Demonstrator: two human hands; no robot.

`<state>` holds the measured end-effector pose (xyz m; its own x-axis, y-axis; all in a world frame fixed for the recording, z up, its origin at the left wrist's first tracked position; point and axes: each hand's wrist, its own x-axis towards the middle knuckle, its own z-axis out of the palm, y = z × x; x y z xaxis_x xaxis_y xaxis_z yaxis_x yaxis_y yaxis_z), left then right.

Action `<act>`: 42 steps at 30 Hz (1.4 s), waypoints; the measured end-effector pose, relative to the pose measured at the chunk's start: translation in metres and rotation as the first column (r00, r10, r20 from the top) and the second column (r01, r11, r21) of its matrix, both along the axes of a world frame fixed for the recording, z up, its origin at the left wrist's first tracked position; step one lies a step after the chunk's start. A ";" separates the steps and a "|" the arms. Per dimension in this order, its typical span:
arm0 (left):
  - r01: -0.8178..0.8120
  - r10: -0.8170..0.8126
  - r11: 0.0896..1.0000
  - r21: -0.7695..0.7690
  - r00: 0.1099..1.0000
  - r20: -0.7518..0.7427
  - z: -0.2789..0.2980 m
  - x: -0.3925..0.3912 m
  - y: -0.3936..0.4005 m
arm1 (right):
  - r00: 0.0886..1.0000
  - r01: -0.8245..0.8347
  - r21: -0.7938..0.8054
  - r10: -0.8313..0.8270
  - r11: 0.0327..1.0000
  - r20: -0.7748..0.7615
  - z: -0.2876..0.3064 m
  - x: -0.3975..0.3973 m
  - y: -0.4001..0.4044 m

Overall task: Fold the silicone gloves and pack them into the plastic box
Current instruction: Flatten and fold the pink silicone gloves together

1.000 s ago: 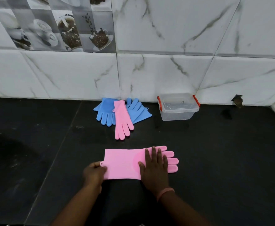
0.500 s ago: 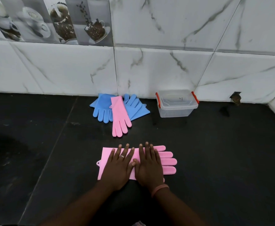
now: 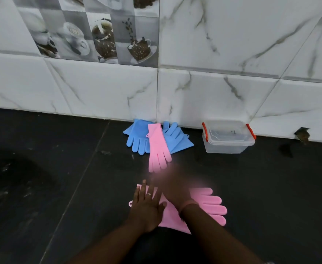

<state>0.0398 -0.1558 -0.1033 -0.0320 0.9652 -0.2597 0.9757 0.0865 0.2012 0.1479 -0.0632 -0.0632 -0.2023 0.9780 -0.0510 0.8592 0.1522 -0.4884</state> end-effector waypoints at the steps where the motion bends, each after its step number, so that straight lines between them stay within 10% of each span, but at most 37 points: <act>1: 0.001 -0.001 1.000 -0.017 1.000 0.021 0.002 -0.002 0.001 | 0.998 -0.001 -0.047 -0.002 0.999 -0.069 0.004 -0.016 0.007; 7: -0.114 0.098 0.992 0.063 0.973 0.210 0.013 -0.005 -0.002 | 0.987 0.162 -0.165 -0.159 0.973 0.029 0.015 -0.061 0.025; 12: -0.319 0.241 0.946 0.062 0.818 0.523 0.028 -0.017 0.002 | 0.808 0.275 -0.130 -0.302 0.953 -0.506 0.055 -0.042 0.047; 15: -0.704 0.387 0.709 -0.030 0.353 0.852 0.057 -0.014 0.010 | 0.368 0.001 -0.267 -0.248 0.964 -0.896 0.095 -0.017 0.050; 17: -0.739 0.370 0.574 -0.353 -0.150 0.917 0.079 -0.015 0.025 | 0.013 -0.260 -0.317 -0.325 0.912 -0.946 0.111 0.001 0.055; 19: -0.348 0.391 0.568 -0.746 -0.683 0.617 0.100 -0.019 0.042 | -0.201 -0.422 -0.364 -0.477 0.831 -0.856 0.116 0.019 0.057; 20: -0.123 0.399 0.597 -0.793 -0.812 0.426 0.106 -0.020 0.046 | -0.221 -0.484 -0.366 -0.515 0.795 -0.828 0.114 0.026 0.056; 27: -0.076 0.189 0.810 -0.582 -0.904 0.382 0.110 -0.014 0.037 | 0.139 -0.570 -0.489 -0.509 0.660 -0.849 0.094 0.082 0.009; 36: -0.012 0.154 0.943 -0.334 -0.870 0.469 0.120 -0.008 0.036 | -0.029 -0.419 -0.343 -0.390 0.841 -0.921 0.112 0.113 0.015; 42: 0.037 0.300 0.833 -0.552 -0.868 0.396 0.089 0.019 0.020 | 0.254 -0.413 -0.741 -0.714 0.530 -0.652 0.064 0.097 -0.011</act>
